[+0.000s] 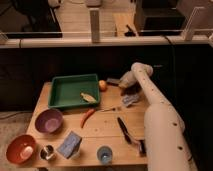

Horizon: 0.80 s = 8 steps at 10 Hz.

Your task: Place eraser in tray

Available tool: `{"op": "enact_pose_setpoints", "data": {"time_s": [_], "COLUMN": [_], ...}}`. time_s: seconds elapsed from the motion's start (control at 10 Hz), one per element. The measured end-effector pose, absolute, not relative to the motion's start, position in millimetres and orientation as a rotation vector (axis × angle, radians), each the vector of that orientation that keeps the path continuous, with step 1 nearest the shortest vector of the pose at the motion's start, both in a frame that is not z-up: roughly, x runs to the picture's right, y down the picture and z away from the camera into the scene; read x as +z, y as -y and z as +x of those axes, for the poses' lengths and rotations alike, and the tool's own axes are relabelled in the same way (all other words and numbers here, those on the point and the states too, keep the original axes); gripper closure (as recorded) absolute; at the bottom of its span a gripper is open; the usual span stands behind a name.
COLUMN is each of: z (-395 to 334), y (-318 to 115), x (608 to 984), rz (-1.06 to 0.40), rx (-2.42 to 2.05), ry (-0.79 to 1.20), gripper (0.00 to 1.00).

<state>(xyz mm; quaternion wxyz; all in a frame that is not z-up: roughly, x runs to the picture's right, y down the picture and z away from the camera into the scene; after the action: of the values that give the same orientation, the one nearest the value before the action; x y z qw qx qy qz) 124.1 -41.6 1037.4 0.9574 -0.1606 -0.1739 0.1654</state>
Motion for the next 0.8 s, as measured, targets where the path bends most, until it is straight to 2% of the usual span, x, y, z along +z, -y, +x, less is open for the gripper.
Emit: {"op": "enact_pose_setpoints", "data": {"time_s": [0.3,0.8], "z": [128.8,129.6], "y": [60.2,65.1], "x": [1000.6,977.5], "rz": [-0.284,-0.273], "rx": [0.347,0.368], "ry": [0.364,0.429], "gripper": [1.0,1.0]}}
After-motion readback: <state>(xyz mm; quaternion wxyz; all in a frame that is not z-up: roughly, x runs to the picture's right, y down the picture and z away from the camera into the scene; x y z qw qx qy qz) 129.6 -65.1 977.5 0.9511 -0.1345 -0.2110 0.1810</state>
